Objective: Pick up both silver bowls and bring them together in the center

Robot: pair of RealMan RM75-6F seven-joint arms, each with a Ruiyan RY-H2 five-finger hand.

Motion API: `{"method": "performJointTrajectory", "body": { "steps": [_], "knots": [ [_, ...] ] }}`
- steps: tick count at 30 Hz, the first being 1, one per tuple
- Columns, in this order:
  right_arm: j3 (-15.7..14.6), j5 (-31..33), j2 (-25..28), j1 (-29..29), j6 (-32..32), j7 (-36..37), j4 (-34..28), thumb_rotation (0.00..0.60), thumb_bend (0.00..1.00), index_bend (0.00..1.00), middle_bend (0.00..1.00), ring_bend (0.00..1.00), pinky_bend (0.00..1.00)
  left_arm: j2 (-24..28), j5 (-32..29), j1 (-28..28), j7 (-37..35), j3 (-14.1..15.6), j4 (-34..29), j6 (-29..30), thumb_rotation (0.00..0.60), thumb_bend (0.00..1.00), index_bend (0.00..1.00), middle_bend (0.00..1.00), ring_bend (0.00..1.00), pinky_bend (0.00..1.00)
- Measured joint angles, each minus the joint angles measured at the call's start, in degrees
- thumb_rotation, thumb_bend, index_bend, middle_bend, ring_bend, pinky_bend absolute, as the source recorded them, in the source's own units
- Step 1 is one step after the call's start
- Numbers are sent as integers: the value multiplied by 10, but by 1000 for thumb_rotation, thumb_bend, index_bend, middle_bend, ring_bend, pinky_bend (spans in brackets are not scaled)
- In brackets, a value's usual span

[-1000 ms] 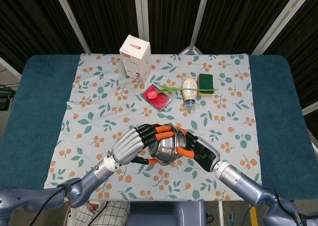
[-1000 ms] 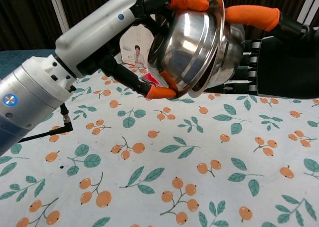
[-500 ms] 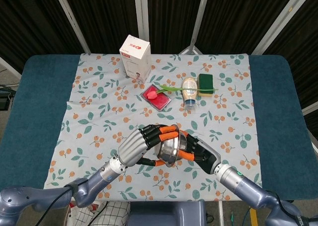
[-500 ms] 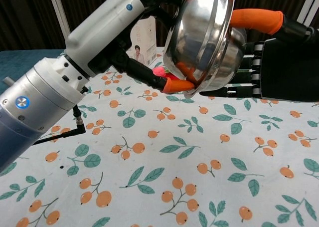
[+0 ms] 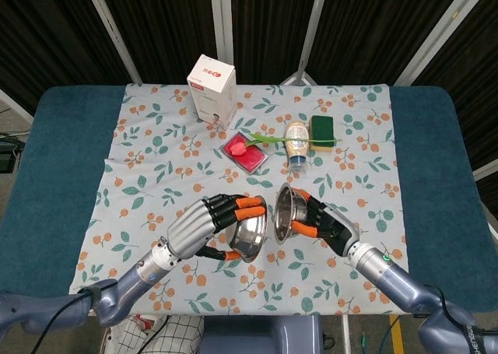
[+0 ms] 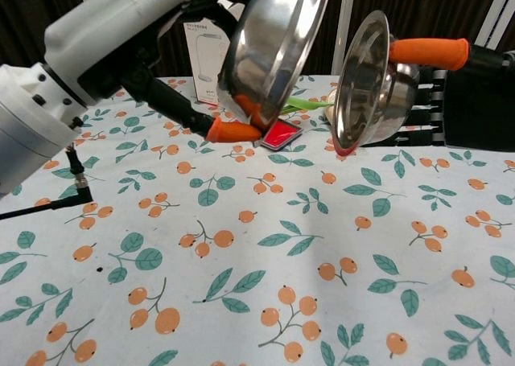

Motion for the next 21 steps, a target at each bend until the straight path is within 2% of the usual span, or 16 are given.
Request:
{"method": "performJointTrajectory", "body": {
  "steps": [5, 11, 15, 17, 19, 21],
  "knots": [
    [-15, -30, -26, 0, 38, -149, 54, 600, 345, 1000, 972, 1000, 1000, 46, -24, 8, 6, 16, -31, -40, 600, 359, 447, 617, 532, 753],
    [-38, -88, -76, -8, 114, -416, 127, 600, 346, 1000, 971, 1000, 1000, 100, -74, 8, 47, 36, -77, -134, 600, 359, 447, 624, 532, 749],
    [-61, -152, -126, -19, 190, -622, 199, 600, 346, 961, 902, 938, 1000, 131, -122, 6, 107, 46, -100, -203, 600, 359, 444, 629, 532, 741],
    [-74, -187, -154, -24, 230, -698, 245, 600, 346, 869, 828, 865, 996, 142, -148, 4, 133, 50, -111, -237, 600, 359, 435, 624, 532, 733],
    [-91, -225, -187, -29, 273, -765, 306, 600, 346, 729, 721, 785, 950, 151, -178, 1, 167, 53, -123, -270, 600, 359, 416, 615, 529, 710],
    [-109, -259, -220, -33, 308, -803, 365, 600, 345, 489, 523, 659, 834, 157, -204, -2, 205, 55, -130, -293, 600, 337, 390, 603, 519, 668]
  ]
}}
